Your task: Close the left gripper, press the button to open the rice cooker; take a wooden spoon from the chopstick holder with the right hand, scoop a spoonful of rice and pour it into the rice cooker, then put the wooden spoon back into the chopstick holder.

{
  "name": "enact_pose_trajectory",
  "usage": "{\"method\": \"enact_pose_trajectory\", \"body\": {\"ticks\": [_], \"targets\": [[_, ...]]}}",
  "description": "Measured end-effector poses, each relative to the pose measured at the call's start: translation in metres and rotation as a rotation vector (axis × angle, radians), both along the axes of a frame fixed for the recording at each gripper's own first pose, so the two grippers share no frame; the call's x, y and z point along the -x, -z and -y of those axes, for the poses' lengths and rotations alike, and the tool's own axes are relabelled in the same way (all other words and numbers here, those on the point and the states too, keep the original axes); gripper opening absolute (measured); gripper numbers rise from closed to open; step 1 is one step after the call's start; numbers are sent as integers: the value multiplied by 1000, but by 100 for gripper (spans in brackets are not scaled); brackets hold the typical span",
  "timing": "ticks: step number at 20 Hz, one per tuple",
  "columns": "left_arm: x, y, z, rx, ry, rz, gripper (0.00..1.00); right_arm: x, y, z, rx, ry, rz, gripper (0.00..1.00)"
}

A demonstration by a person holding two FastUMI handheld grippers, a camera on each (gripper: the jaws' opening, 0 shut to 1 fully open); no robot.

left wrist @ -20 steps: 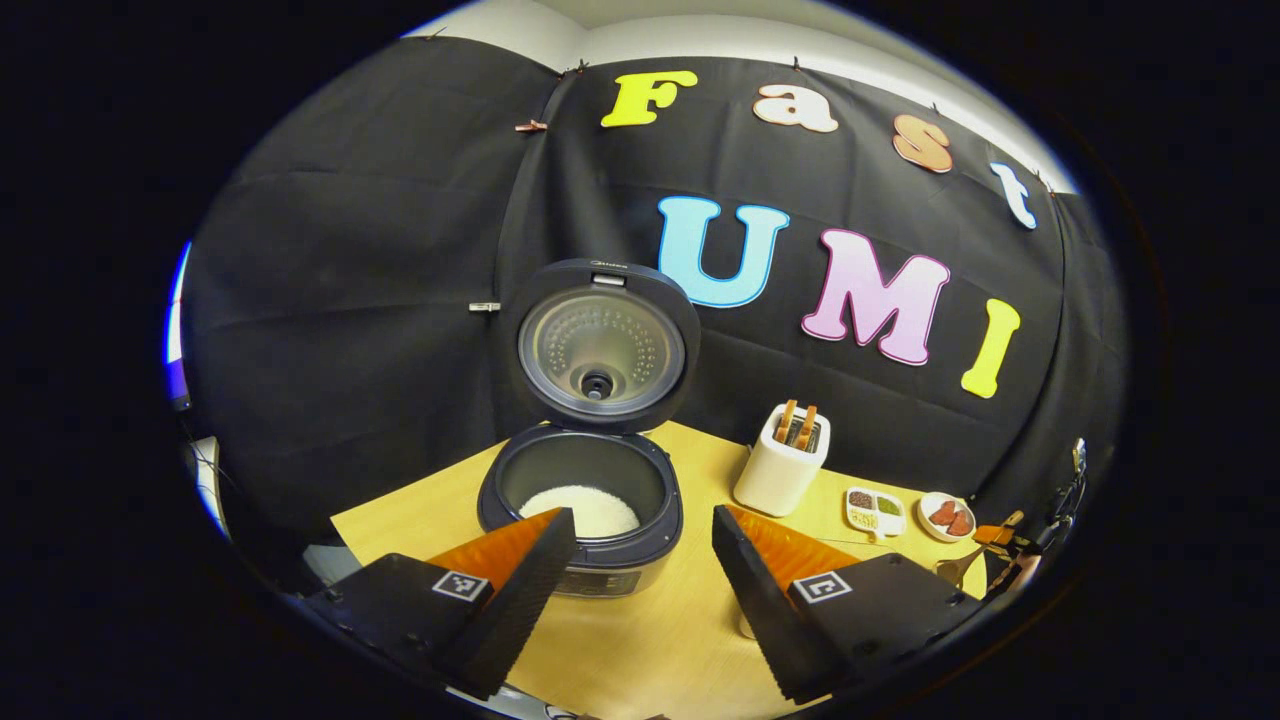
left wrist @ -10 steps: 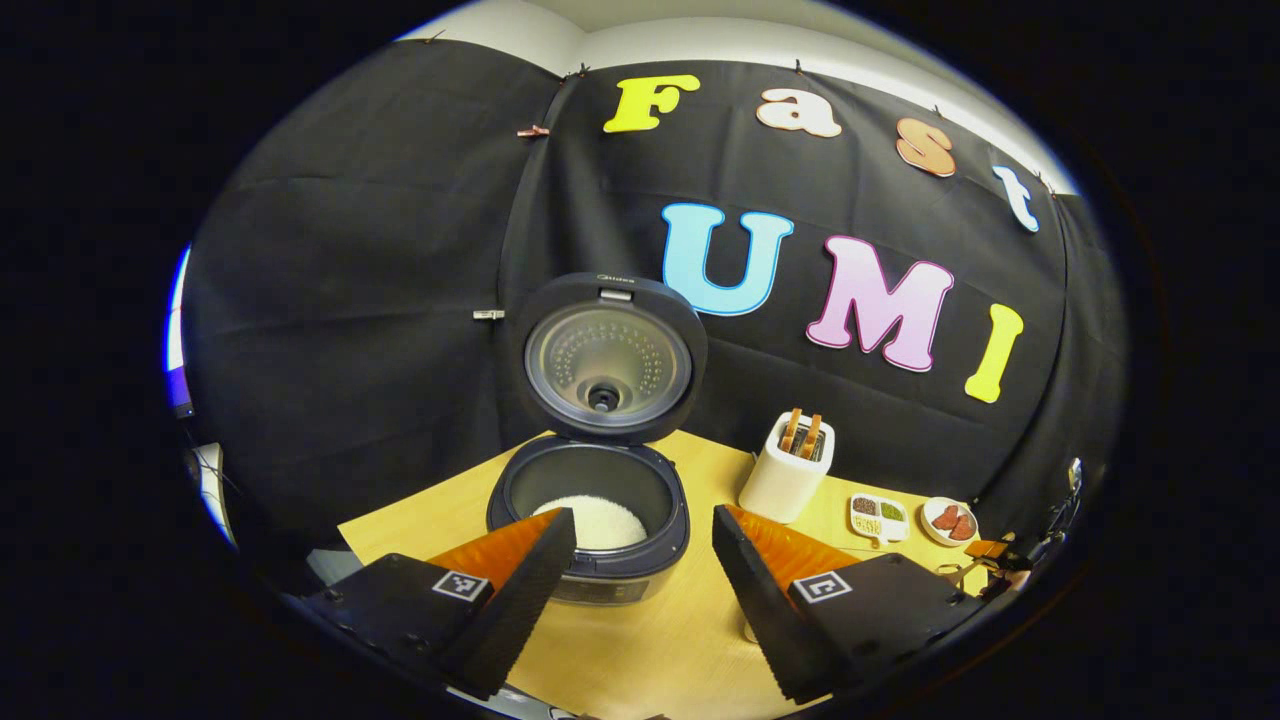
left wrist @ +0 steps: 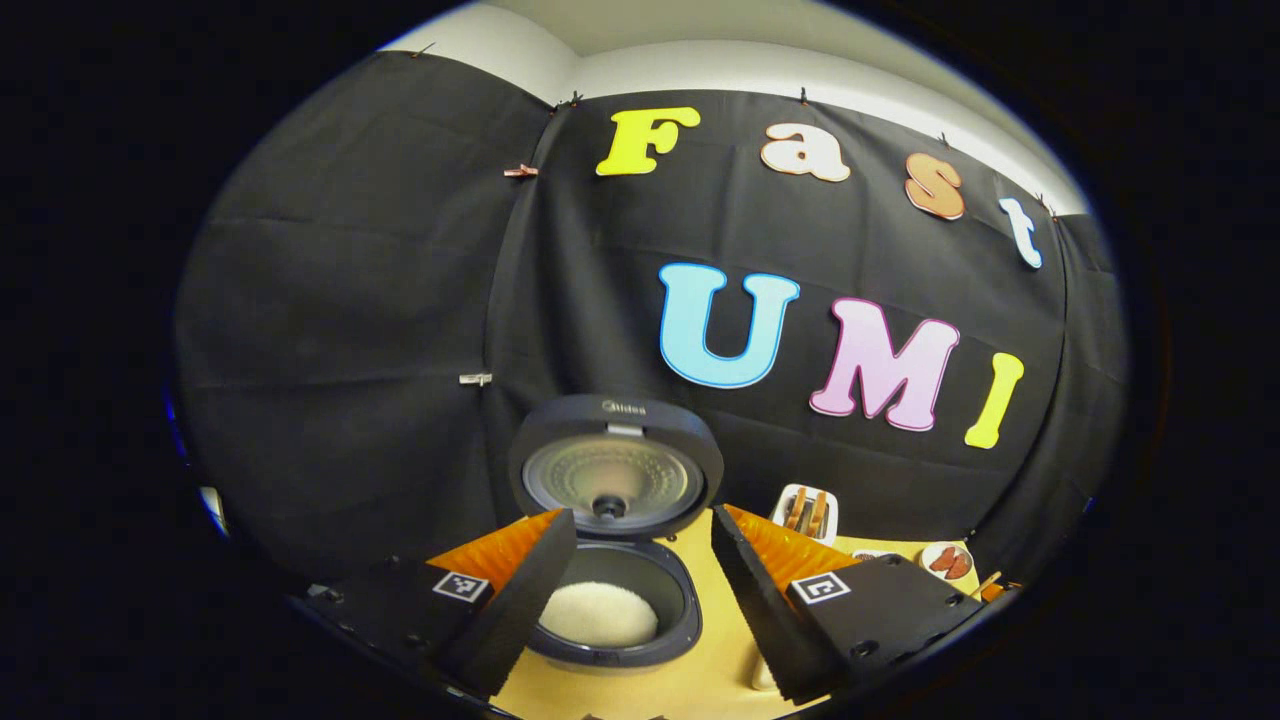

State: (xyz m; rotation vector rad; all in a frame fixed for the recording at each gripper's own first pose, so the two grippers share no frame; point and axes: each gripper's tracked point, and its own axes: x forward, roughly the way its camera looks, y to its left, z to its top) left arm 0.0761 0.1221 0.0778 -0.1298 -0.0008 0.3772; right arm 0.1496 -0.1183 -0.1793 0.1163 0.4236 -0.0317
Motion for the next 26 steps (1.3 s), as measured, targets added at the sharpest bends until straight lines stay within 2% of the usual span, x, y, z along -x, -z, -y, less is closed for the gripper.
{"method": "enact_pose_trajectory", "body": {"ticks": [8,14,18,22,26], "targets": [[-66,-54,-53,36,36,2,94,31,-43,-27,93,-82,61,99],[-124,-51,-95,58,28,-111,94,50,-62,-49,111,-112,99,99],[-153,-32,-99,87,21,-203,94,61,-59,-63,89,-125,92,99],[-154,-15,-97,21,-17,-307,95,67,-51,-72,64,-134,78,99],[-136,2,-76,17,0,-358,98,69,-43,-70,59,-140,72,99]]}}
